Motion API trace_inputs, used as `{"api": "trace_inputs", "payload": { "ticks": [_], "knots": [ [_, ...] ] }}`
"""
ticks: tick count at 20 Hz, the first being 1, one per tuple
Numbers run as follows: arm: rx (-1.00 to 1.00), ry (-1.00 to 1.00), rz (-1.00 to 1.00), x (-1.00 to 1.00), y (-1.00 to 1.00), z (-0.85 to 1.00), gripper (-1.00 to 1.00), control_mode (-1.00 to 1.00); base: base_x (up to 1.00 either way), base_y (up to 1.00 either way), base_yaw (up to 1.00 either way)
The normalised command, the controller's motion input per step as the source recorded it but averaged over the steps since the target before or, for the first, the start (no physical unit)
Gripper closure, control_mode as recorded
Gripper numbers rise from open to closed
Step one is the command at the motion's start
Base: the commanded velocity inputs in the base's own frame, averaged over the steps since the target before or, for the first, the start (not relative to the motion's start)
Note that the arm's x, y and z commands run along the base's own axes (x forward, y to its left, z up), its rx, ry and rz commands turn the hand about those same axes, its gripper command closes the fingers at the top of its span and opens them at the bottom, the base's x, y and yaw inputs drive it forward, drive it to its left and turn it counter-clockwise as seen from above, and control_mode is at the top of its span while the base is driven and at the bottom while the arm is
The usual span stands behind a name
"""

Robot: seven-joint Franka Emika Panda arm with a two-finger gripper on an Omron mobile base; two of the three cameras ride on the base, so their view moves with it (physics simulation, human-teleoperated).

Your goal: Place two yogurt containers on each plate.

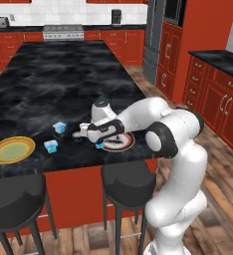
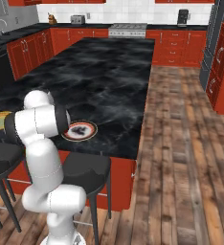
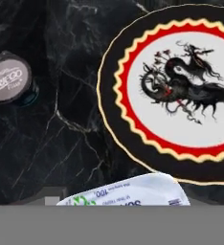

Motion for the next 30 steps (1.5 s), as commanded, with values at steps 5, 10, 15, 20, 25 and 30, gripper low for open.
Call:
{"api": "trace_inputs", "payload": {
  "ticks": [5,10,15,20,25,30],
  "knots": [
    [0.11,-0.06,0.01,0.27,-1.0,0.16,1.0,-1.0,0.0,0.0,0.0],
    [0.07,-0.02,0.07,0.66,-0.55,-0.08,1.0,-1.0,0.0,0.0,0.0],
    [0.0,-0.01,0.02,0.77,-0.03,-0.08,1.0,-1.0,0.0,0.0,0.0],
    [-0.01,0.0,0.0,0.51,0.03,-0.18,1.0,-1.0,0.0,0.0,0.0],
    [-0.02,0.01,0.0,0.19,0.07,-0.34,1.0,-1.0,0.0,0.0,0.0],
    [-0.03,0.0,0.0,0.18,0.15,-0.35,1.0,-1.0,0.0,0.0,0.0]
  ]
}}
